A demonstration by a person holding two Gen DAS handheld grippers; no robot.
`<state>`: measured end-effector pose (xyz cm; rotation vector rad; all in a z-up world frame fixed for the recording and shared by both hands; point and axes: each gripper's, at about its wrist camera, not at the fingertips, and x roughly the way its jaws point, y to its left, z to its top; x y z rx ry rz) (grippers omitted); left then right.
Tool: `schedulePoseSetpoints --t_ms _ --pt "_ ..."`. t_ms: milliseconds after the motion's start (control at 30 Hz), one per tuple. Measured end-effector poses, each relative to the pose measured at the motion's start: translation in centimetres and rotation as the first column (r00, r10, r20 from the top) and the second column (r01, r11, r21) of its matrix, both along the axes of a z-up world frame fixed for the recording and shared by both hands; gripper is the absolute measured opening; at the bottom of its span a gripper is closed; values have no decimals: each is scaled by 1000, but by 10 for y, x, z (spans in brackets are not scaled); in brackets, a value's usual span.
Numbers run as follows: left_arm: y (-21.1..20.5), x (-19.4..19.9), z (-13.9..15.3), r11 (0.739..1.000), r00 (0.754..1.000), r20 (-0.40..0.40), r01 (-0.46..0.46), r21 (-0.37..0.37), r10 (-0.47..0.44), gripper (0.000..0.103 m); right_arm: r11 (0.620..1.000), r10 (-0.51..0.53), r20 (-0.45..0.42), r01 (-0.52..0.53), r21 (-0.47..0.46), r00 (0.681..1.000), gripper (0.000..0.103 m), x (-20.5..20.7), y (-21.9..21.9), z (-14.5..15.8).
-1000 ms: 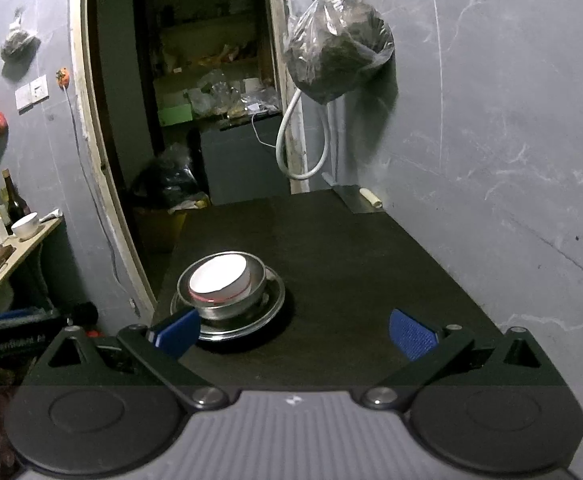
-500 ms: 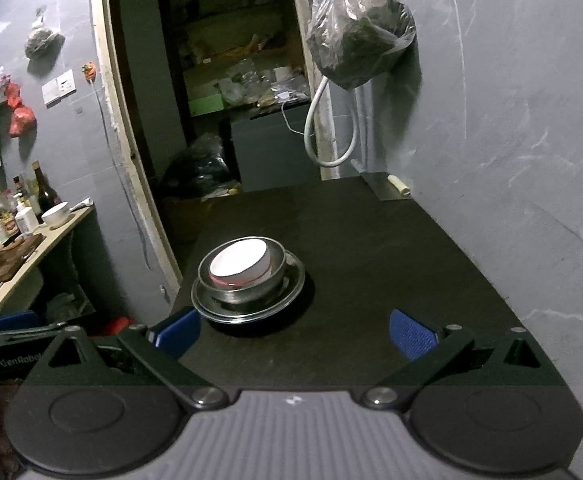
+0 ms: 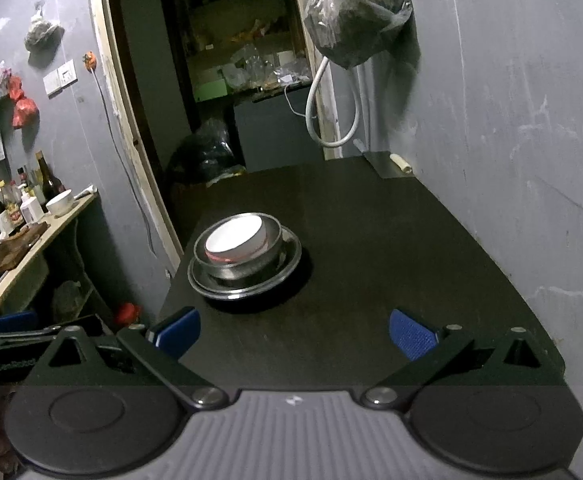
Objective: Organize plates and bowls
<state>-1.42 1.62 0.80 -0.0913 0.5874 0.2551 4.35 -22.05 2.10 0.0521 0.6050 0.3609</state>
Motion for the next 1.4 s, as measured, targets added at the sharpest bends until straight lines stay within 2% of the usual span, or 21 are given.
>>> schedulePoseSetpoints --t_ms 167,500,1400 --pt "1 -1 -7 1000 1000 -4 -6 -14 5 102 999 14 -15 -14 -52 1000 103 -2 3 -10" --pt "2 -2 -16 1000 1000 -17 4 -17 -5 102 996 40 -17 -41 -77 999 103 -4 5 -15" --pt "7 -5 -16 1000 1000 8 7 -6 -7 102 996 31 9 -31 -78 999 103 -5 10 -13"
